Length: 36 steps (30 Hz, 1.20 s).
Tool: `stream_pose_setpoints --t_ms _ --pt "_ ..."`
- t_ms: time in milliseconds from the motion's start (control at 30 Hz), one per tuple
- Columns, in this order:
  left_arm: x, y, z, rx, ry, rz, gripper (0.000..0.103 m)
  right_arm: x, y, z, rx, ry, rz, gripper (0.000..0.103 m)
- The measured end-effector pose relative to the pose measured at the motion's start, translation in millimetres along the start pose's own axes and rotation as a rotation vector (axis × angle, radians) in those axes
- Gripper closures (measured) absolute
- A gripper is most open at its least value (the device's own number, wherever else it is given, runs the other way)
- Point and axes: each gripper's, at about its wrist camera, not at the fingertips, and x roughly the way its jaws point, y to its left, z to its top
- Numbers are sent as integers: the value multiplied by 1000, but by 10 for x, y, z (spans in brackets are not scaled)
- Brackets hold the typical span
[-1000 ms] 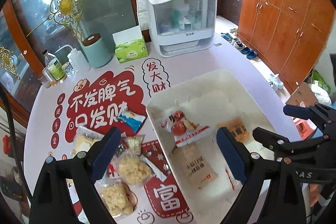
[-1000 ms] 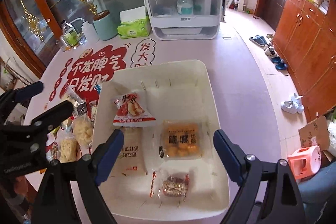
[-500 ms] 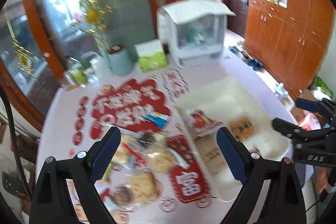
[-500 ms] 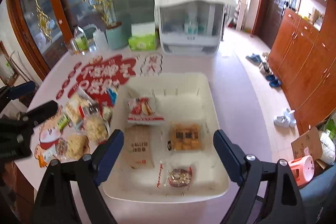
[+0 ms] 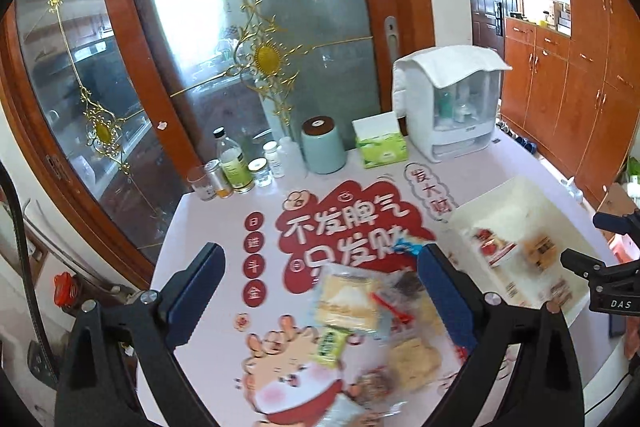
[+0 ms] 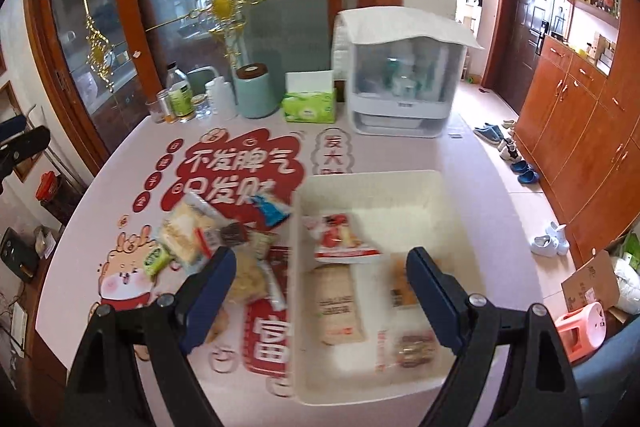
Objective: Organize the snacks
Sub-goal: 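Move both tools back over the remaining snacks, then grasp the green snack pack with left tool while right tool grasps the puffed-rice bag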
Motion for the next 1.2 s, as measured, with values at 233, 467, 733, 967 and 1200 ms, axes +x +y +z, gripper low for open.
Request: stream_pose_setpoints --t_ms 233,467,733,967,1200 --pt "679 528 -449 25 109 -77 5 384 714 -197 63 69 19 15" --pt "1578 552 -1151 40 297 -189 5 1020 1201 -679 98 204 2 16" --pt "2355 212 -1744 61 484 -279 10 1679 1482 -1035 128 346 9 23" --pt "2629 53 -1882 28 528 -316 16 1966 1614 -1148 120 389 -29 23" --pt "2669 -1 -1909 17 527 -318 32 1997 1544 -1230 164 393 -17 37"
